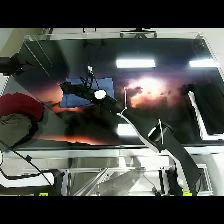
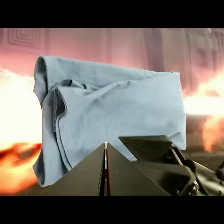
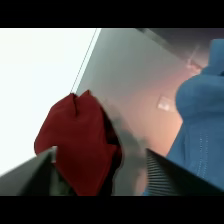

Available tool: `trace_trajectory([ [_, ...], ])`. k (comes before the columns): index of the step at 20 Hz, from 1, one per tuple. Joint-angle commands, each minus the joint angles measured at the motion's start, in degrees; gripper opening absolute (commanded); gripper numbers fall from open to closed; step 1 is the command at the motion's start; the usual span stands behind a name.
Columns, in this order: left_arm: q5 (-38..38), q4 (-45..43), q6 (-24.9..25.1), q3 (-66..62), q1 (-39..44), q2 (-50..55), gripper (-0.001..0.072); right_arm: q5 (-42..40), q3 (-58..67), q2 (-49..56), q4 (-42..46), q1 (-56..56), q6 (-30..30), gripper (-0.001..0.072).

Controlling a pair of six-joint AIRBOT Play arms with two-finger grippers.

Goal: Fold the shirts.

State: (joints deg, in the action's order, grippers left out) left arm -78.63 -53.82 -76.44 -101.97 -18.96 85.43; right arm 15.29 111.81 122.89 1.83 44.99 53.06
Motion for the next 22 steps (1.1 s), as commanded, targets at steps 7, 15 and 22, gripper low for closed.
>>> trace_trajectory([
  [7,-4.11,-0.13,1.03,0.39,-0.24,-0.09,0.0021,41.16,0.02,-8.22,24.46,-23.78,18.71,0.0039],
  [15,-3.69,-0.07,2.12,0.39,-0.17,-0.07,0.0021,50.62,0.04,-2.10,44.65,-30.58,34.40,0.0628],
  [22,-3.74,-0.07,4.48,0.39,-0.17,-0.07,0.0021,47.15,0.02,4.37,32.33,-28.04,30.42,0.0645],
])
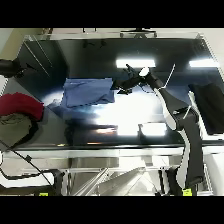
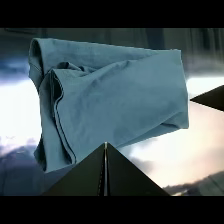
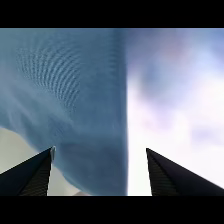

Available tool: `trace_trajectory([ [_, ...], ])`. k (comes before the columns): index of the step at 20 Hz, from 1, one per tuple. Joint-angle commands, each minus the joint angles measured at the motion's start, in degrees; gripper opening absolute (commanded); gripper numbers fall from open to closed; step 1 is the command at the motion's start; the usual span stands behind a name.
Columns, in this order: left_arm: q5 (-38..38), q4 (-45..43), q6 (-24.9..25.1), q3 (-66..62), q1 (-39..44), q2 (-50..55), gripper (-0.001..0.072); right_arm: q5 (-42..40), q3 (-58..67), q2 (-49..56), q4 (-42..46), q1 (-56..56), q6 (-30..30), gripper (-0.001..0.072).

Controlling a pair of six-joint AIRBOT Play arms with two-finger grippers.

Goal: Fold the shirts.

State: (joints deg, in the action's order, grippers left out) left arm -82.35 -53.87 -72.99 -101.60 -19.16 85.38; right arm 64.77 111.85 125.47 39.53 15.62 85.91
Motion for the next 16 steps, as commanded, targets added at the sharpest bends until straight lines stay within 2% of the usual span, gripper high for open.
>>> trace_trajectory([
  [1,0.00,-0.02,1.18,0.02,0.02,0.00,0.0021,-4.20,0.00,1.79,-5.46,2.36,-2.43,0.0644],
  [2,-0.02,0.00,1.49,0.02,0.02,0.00,0.0021,-5.57,-0.02,1.86,-5.29,3.19,-2.34,0.0643],
  [3,-0.02,-0.02,1.62,0.02,0.02,0.02,0.0021,-6.78,-0.02,2.01,-5.29,3.85,-2.34,0.0611],
  [4,0.00,-0.02,1.64,0.02,0.02,0.02,0.0021,-7.61,-0.02,2.16,-5.33,4.39,-2.32,0.0517],
  [6,-0.04,-0.02,2.05,0.02,0.02,0.02,0.0021,-8.96,-0.02,2.60,-5.33,5.29,-2.32,0.0474],
  [10,-0.24,-0.07,2.08,0.02,0.02,0.02,0.0021,-9.51,0.00,2.71,-5.33,5.53,-2.38,0.0012],
  [13,-0.24,-0.04,2.05,0.02,0.02,0.02,0.0021,-10.47,0.00,1.88,-5.29,5.22,-2.29,0.0009],
  [16,-0.24,-0.07,2.05,0.02,0.02,0.02,0.0021,-11.78,0.00,-1.25,-4.81,2.86,0.33,0.0007],
])
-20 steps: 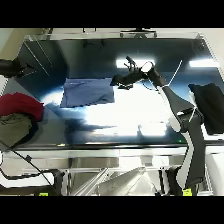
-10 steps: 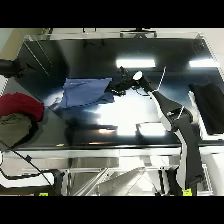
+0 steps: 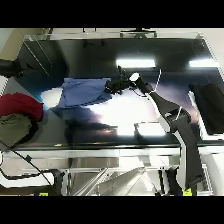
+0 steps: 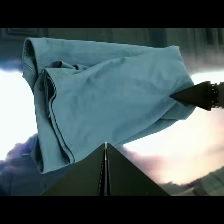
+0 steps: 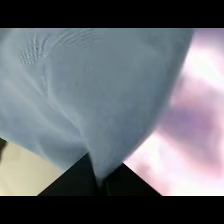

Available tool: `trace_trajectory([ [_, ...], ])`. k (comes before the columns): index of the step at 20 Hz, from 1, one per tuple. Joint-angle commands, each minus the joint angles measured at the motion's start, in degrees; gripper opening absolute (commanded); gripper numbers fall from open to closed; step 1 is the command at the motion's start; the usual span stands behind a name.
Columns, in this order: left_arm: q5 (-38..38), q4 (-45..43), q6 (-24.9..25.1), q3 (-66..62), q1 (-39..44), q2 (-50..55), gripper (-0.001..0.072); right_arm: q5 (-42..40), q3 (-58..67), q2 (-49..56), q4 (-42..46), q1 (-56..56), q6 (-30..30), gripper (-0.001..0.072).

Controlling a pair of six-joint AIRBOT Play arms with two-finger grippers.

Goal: Fold the shirts.

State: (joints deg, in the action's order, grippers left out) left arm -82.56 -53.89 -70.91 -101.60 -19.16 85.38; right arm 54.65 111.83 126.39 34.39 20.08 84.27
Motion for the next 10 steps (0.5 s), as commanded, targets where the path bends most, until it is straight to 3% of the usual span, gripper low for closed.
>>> trace_trajectory([
  [1,-0.02,-0.04,-0.02,0.02,0.02,0.02,0.0021,-1.86,0.02,-3.76,0.35,-3.08,2.49,0.0007],
  [10,-4.28,-0.09,-0.04,0.04,0.02,0.02,0.0020,-1.73,0.00,-24.76,3.45,-31.76,12.31,0.0007],
])
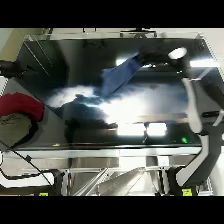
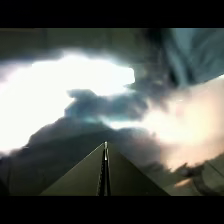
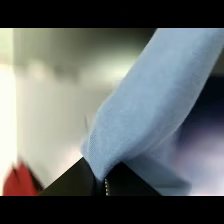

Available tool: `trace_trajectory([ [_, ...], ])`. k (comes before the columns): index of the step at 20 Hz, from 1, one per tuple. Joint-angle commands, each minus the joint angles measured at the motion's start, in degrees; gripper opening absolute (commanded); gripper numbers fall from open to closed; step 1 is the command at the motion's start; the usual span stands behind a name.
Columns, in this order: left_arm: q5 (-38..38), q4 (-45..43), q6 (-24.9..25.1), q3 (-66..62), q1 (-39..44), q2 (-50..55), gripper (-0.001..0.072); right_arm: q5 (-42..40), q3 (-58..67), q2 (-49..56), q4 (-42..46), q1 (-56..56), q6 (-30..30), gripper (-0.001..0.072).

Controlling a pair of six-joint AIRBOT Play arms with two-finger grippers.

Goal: Fold the shirts.

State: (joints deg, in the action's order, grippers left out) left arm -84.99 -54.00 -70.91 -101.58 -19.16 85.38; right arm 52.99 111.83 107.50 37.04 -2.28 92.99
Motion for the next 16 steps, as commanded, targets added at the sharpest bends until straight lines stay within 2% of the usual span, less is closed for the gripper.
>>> trace_trajectory([
  [1,-2.40,0.04,-0.07,0.02,0.02,0.02,0.0020,-0.07,0.02,-7.93,2.14,-13.53,5.09,0.0007],
  [3,-2.97,0.02,-0.07,0.02,0.02,0.02,0.0020,1.01,0.02,-11.26,5.07,-21.79,8.83,0.0007],
  [5,-4.31,0.04,-0.07,0.02,0.02,0.02,0.0020,5.79,0.00,-13.60,6.49,-30.08,10.36,0.0008],
  [9,-6.16,0.04,-0.11,0.02,0.02,0.02,0.0019,23.17,0.00,-15.06,8.41,-43.76,10.54,0.0008],
  [12,-6.95,0.04,-0.98,0.02,0.04,0.02,0.0019,36.00,0.00,-15.08,9.75,-49.22,10.29,0.0008],
  [14,-7.34,0.04,-1.60,0.02,0.04,0.02,0.0019,40.81,0.00,-15.17,10.62,-51.28,10.27,0.0008],
  [16,-8.15,0.04,-1.62,0.02,0.04,0.02,0.0020,44.13,-0.07,-15.17,15.19,-51.98,10.29,0.0009],
])
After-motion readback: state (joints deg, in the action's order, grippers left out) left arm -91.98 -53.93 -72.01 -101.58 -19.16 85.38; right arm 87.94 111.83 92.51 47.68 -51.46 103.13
